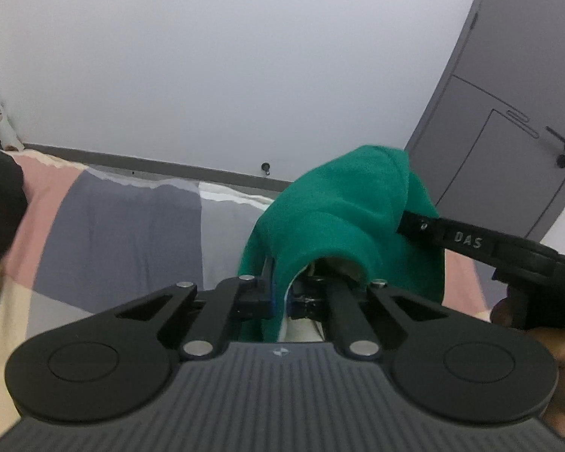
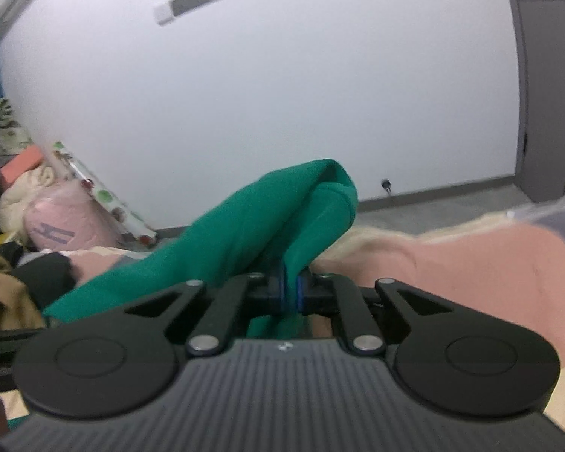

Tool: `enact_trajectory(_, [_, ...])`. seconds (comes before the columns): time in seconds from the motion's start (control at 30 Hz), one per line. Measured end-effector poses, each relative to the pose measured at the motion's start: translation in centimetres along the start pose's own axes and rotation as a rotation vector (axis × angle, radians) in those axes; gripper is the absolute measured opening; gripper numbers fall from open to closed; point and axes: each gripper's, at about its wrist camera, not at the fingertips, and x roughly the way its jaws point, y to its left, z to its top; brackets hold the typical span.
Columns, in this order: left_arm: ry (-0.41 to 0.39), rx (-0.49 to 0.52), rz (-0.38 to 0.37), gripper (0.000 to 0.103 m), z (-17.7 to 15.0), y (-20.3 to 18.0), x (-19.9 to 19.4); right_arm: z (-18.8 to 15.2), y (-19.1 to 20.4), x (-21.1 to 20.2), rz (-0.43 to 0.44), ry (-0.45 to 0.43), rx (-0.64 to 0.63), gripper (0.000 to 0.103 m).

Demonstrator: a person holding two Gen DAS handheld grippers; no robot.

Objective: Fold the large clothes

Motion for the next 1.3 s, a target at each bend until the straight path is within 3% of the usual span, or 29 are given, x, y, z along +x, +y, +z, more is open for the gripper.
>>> enact_trajectory(0.3, [-0.057, 0.014, -0.007, 0.005, -1.5, -3.6, -13.1, 1.8, 4.1, -13.1, 0.053, -0.146, -0.163, 0.007])
enact_trajectory(0.53, [-0.07, 0.017, -0.013, 0.005, -7.6, -8.2, -25.7, -0.5, 6.6, -26.4, 0.067, -0.255, -0.236, 0.007])
enact_trajectory(0.7, [-0.044, 0.009, -0.016, 0.005, -14.8, -11.2, -31.9, -5.5, 7.4, -34.6, 0.086, -0.278, -0.28, 0.007])
enact_trajectory(0.8, [-0.002, 0.003, -0.004, 0.006, -19.6, -12.2, -33.4, -10.0, 7.8, -38.4, 0.095, -0.268, -0.315, 0.007])
enact_trajectory(1.0, [0.087, 0.007, 0.031, 0.007, -28.0, -12.3, -34.5, -18.1, 6.9, -41.5, 0.124, -0.159, -0.287, 0.008])
enact_trajectory(1.1, [0.129, -0.002, -0.003, 0.023, -29.6, -12.1, -35.5, -20.3, 6.7, -41.7, 0.128, -0.092, -0.267, 0.009])
enact_trajectory(1.13, [0.146, -0.009, -0.024, 0.04, -30.1, -12.1, -36.0, -20.6, 6.8, -41.8, 0.138, -0.068, -0.255, 0.01])
enact_trajectory(1.17, [0.158, -0.014, -0.043, 0.049, -30.1, -12.0, -36.3, -20.9, 6.8, -42.1, 0.145, -0.048, -0.243, 0.01])
enact_trajectory(1.2, [0.157, -0.02, -0.05, 0.05, -30.4, -12.0, -37.0, -20.9, 7.1, -42.2, 0.149, -0.038, -0.231, 0.011])
enact_trajectory(1.27, [0.139, -0.02, -0.073, 0.057, -30.7, -11.8, -38.6, -21.1, 6.5, -42.9, 0.173, -0.021, -0.189, 0.024])
enact_trajectory(1.3, [0.124, -0.024, -0.096, 0.059, -30.8, -11.5, -39.4, -21.3, 6.2, -43.1, 0.191, -0.009, -0.162, 0.047])
